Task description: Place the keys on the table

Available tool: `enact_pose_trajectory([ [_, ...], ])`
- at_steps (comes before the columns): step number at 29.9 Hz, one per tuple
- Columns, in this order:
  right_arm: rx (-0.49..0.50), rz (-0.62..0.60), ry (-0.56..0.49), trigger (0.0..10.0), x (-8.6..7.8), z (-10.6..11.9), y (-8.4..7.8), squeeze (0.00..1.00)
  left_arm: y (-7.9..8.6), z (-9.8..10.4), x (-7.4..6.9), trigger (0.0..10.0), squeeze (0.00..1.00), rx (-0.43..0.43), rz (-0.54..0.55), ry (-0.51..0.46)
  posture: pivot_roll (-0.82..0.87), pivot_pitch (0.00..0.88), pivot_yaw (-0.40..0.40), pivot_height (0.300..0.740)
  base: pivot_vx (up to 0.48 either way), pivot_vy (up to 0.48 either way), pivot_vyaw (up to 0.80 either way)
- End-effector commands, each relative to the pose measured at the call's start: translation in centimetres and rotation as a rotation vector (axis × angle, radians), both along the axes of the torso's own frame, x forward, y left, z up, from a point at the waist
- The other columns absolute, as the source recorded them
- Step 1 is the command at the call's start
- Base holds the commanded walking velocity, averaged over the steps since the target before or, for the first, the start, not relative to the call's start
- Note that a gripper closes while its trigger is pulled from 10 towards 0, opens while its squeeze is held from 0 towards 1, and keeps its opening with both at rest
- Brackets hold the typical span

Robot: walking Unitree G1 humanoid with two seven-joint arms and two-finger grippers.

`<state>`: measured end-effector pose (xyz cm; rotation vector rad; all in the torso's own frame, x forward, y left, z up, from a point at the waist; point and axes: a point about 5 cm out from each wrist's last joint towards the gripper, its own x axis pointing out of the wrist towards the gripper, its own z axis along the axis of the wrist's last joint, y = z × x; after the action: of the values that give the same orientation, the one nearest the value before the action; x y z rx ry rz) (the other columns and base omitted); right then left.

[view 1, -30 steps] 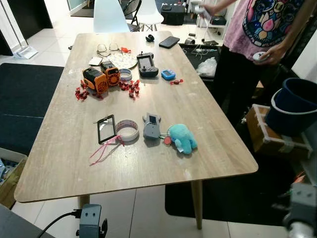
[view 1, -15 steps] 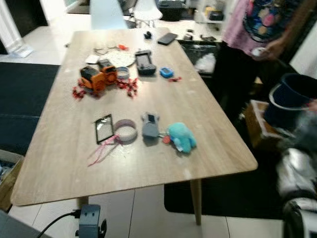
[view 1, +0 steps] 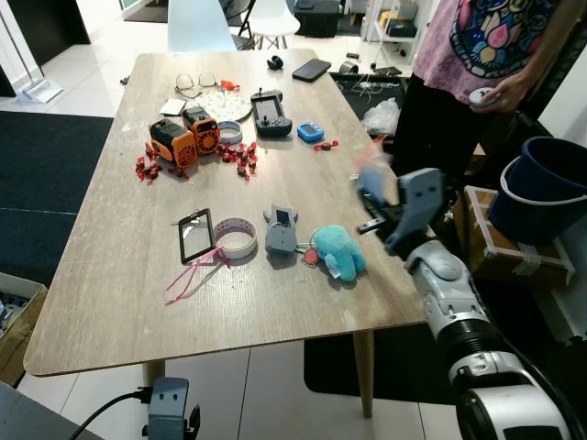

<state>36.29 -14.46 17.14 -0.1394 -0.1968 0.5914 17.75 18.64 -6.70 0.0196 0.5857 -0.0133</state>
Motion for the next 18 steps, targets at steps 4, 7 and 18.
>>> enact_pose_trajectory([
  [4,-0.050,0.108,0.039,10.0,-0.9,-1.0,1.3,0.00,0.6,-0.3,-0.7,10.0,0.00,0.012,0.004,0.021,0.05,0.072,-0.023,0.740,0.000,0.000,0.00],
  [7,-0.091,0.100,0.065,10.0,-0.9,-1.6,2.1,0.00,0.6,-0.3,-0.6,10.0,0.00,0.009,0.004,0.023,0.04,0.072,-0.022,0.740,0.000,0.000,0.00],
  [18,-0.071,0.018,0.097,10.0,-0.4,-1.8,3.3,0.00,0.5,-0.4,-0.7,10.0,0.00,0.004,0.008,0.027,0.04,0.073,-0.026,0.740,0.000,0.000,0.00],
])
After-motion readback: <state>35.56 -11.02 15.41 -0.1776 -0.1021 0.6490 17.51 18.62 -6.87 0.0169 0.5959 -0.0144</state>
